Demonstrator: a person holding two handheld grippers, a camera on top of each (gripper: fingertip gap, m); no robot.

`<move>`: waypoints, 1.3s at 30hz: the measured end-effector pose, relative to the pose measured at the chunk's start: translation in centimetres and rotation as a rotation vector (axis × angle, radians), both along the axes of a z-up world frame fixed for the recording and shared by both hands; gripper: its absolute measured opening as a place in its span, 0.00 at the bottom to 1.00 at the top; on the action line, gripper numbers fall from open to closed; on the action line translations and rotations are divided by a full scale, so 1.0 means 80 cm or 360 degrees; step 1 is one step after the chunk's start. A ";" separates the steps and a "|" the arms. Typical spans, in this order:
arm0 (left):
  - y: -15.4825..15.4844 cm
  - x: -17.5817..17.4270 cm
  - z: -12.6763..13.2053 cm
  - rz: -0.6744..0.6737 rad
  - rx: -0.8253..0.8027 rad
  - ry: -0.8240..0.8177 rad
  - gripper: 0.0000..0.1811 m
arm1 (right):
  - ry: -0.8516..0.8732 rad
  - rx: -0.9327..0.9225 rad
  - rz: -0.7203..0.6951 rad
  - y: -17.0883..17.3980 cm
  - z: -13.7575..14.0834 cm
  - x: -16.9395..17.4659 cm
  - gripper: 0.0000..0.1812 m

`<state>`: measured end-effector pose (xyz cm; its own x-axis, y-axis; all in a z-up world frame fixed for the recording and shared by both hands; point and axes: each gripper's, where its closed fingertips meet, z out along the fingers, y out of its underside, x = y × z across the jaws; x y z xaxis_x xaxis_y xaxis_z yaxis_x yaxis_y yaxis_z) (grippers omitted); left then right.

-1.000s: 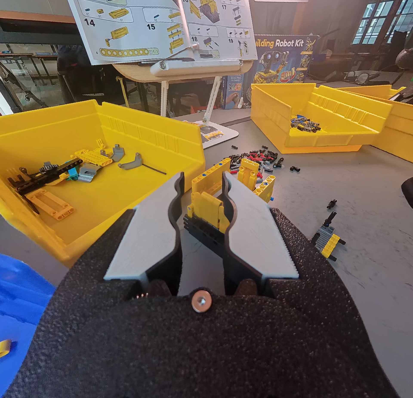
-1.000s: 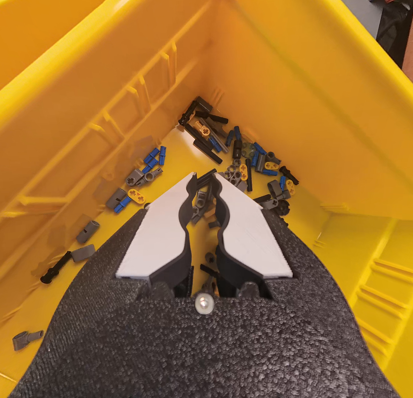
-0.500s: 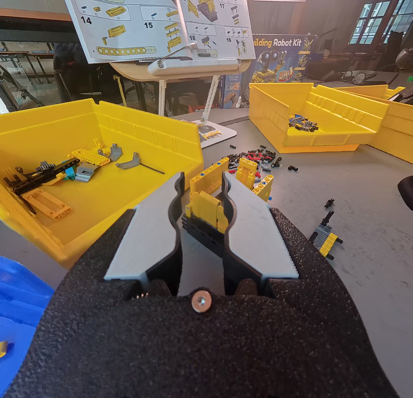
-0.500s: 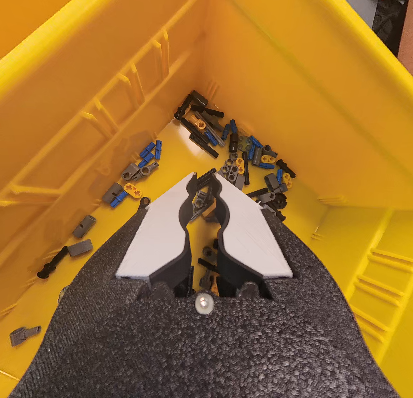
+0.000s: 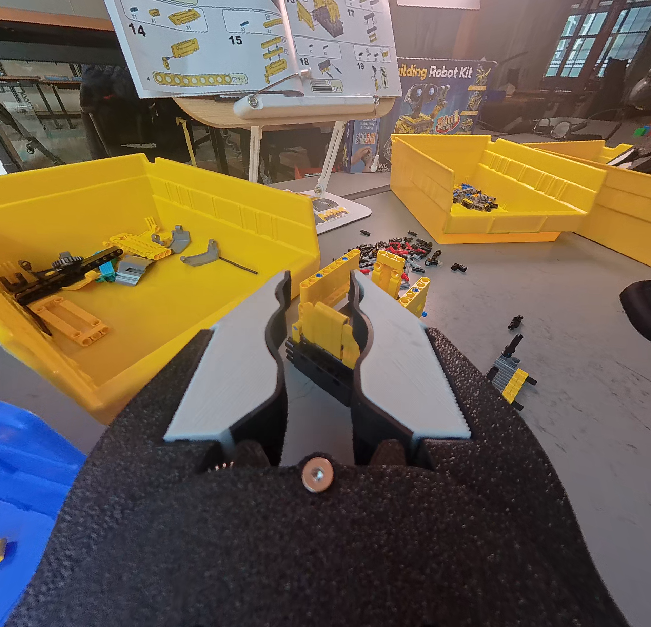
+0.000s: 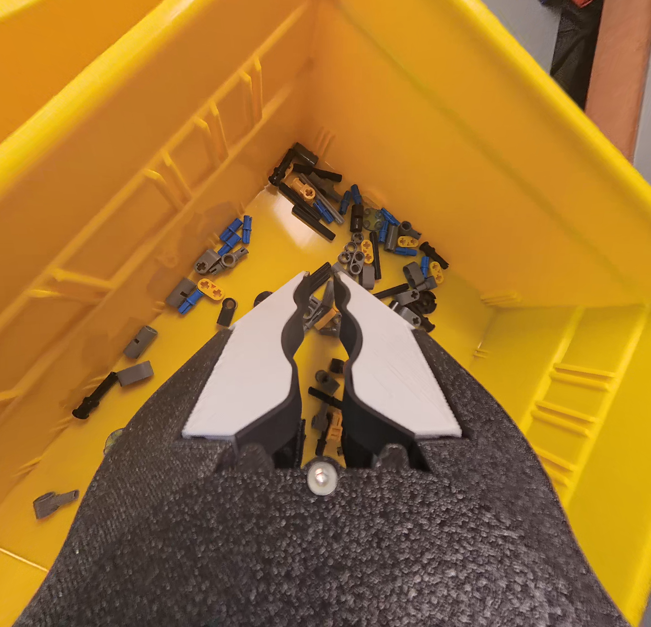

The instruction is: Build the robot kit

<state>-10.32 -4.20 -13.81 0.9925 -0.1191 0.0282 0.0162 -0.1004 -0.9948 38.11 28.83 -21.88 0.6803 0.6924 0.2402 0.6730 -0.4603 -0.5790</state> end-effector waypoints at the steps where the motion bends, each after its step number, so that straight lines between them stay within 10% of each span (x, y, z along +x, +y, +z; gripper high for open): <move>1: 0.000 0.000 0.000 -0.0003 -0.0001 -0.0003 0.17 | 0.0015 0.0029 -0.0005 0.000 0.008 0.000 0.07; 8: 0.005 -0.001 -0.004 -0.0012 -0.0046 -0.0043 0.17 | 0.0279 0.0488 -0.0003 -0.014 0.136 -0.049 0.09; 15: 0.018 0.001 0.012 -0.0113 0.0030 -0.0040 0.17 | 0.0859 0.0849 0.0387 -0.088 0.285 -0.245 0.09; 25: 0.006 0.011 0.022 -0.0161 0.0122 -0.0114 0.17 | 0.1115 0.0854 0.0526 -0.012 0.240 -0.424 0.03; 39: 0.013 0.003 0.011 -0.0160 0.0063 -0.0216 0.18 | 0.1082 0.0865 0.0494 0.040 0.205 -0.461 0.00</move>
